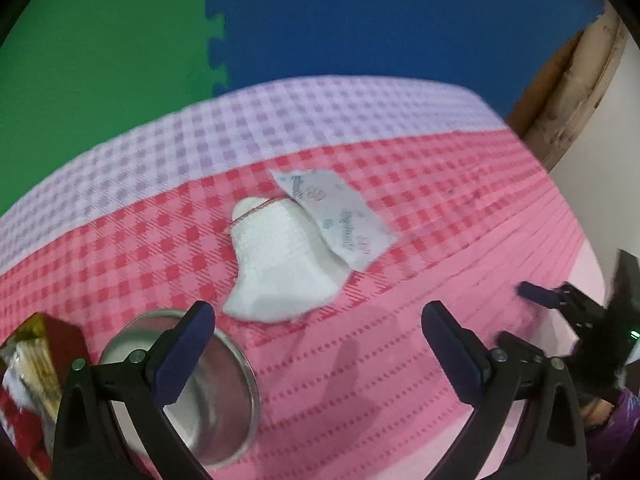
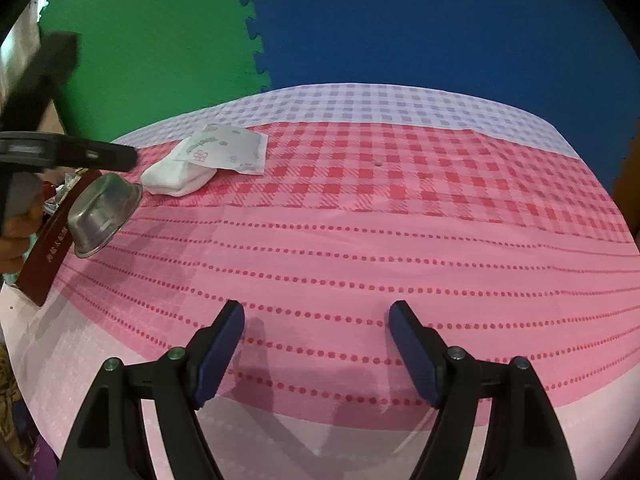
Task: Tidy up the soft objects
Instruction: 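Move the left gripper to the white sock and grasp it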
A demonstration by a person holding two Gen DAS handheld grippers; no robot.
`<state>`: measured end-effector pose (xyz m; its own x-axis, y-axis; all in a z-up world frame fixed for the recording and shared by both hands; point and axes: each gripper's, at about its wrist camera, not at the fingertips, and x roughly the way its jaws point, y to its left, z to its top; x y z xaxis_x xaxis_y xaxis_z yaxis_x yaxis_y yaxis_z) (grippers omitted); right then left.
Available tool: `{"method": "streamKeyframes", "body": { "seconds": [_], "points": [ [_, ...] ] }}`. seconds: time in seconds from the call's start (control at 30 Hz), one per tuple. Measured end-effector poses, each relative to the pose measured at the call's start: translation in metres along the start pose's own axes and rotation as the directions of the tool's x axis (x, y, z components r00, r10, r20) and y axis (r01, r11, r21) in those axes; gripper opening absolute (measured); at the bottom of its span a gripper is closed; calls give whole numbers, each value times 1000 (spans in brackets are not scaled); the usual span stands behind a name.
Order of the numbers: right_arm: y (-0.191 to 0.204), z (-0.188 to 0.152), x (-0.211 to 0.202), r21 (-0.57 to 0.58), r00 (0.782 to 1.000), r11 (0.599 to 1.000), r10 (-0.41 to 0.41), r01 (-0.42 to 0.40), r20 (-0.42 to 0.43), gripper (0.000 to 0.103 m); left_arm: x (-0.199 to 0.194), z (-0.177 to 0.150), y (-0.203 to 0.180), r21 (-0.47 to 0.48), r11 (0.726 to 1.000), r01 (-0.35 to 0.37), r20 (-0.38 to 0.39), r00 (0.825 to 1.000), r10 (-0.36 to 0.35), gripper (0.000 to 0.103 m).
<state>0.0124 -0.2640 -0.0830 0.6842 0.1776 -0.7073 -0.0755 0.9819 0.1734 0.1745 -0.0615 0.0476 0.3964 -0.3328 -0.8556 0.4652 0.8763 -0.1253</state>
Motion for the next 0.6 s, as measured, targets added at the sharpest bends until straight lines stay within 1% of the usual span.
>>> {"method": "streamKeyframes", "body": {
  "seconds": [0.13, 0.2, 0.27, 0.3, 0.33, 0.37, 0.43, 0.47, 0.5, 0.53, 0.6],
  "points": [
    [-1, 1, -1, -1, 1000, 1000, 12, -12, 0, 77, 28, 8, 9, 5, 1000, -27, -64, 998, 27, 102],
    [0, 1, 0, -3, 1000, 1000, 17, -17, -1, 77, 40, 11, 13, 3, 999, -33, -83, 996, 33, 102],
    [0, 1, 0, -5, 1000, 1000, 19, -19, -1, 77, 47, 12, 17, 0, 999, -41, -95, 995, 41, 99],
    [0, 2, 1, -6, 1000, 1000, 20, -20, -2, 77, 51, 13, 18, 0, 999, -44, -93, 995, 44, 95],
    [0, 2, 1, -7, 1000, 1000, 21, -21, -2, 77, 52, 12, 20, -2, 999, -37, -85, 996, 37, 83],
    [-1, 2, 1, -8, 1000, 1000, 22, -22, -2, 77, 54, 13, 21, -7, 1000, -24, -76, 997, 23, 63],
    [0, 2, 1, -7, 1000, 1000, 20, -20, -2, 77, 57, 14, 24, -27, 1000, 8, -70, 997, -10, 52],
    [0, 1, 1, -7, 1000, 1000, 20, -20, -2, 77, 62, 14, 27, -45, 999, 20, -92, 995, -24, 43],
    [0, 2, 1, -7, 1000, 1000, 20, -20, -2, 77, 66, 15, 28, -53, 998, 17, -101, 995, -22, 36],
    [0, 2, 1, -7, 1000, 1000, 20, -20, -2, 77, 67, 15, 29, -60, 998, 16, -90, 996, -21, 28],
    [0, 2, 1, -7, 1000, 1000, 20, -20, -2, 77, 64, 14, 31, -79, 996, 32, -80, 996, -38, 25]
  ]
}}
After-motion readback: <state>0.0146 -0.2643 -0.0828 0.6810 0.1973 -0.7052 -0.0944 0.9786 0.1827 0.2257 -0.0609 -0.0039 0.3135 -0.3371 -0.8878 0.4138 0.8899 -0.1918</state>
